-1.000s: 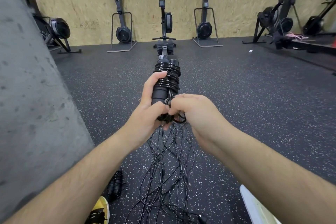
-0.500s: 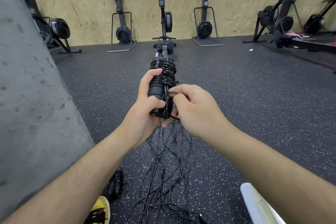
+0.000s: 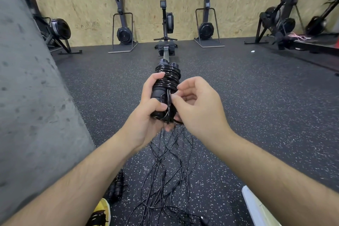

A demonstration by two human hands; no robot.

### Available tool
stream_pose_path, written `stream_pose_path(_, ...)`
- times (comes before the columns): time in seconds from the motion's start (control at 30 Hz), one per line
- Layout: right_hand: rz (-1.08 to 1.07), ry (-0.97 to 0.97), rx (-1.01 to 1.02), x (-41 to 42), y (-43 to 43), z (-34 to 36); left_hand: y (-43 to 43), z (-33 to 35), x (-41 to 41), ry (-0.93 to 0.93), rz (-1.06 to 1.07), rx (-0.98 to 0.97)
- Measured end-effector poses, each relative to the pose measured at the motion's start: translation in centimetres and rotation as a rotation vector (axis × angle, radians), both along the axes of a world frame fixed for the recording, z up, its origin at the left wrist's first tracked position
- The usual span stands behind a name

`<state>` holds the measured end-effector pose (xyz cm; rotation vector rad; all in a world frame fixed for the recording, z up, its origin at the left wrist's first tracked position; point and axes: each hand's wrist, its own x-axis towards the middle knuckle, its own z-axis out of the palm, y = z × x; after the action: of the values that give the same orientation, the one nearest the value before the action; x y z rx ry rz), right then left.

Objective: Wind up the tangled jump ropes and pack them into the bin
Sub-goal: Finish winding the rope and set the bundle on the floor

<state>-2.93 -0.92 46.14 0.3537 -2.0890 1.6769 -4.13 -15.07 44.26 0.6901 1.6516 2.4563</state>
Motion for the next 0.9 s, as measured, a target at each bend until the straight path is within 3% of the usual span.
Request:
stream_pose_path(0.1,0.082,0.064,0.088,0.1,0.2,0.3,-0.3,-0.2,-0.1,0.013,0.008,-0.043)
stream_pose_path(0.2,0.022,0.179,0.355,-0.4,0.3,0.2,-0.3,-0.6,-0.2,0.005,0.021,-0.095)
stream_pose_path(0.33,-0.019,0.194,0.559,-0.7,0.2,0.3,-0.1,-1.0,-0.4,-0.015,0.043,-0.116)
stream_pose_path(0.9,-0.186,0.761,1.059,-3.4,2.0,-0.1,0.3,-1.8,-1.8,-0.057,-0.05,-0.124)
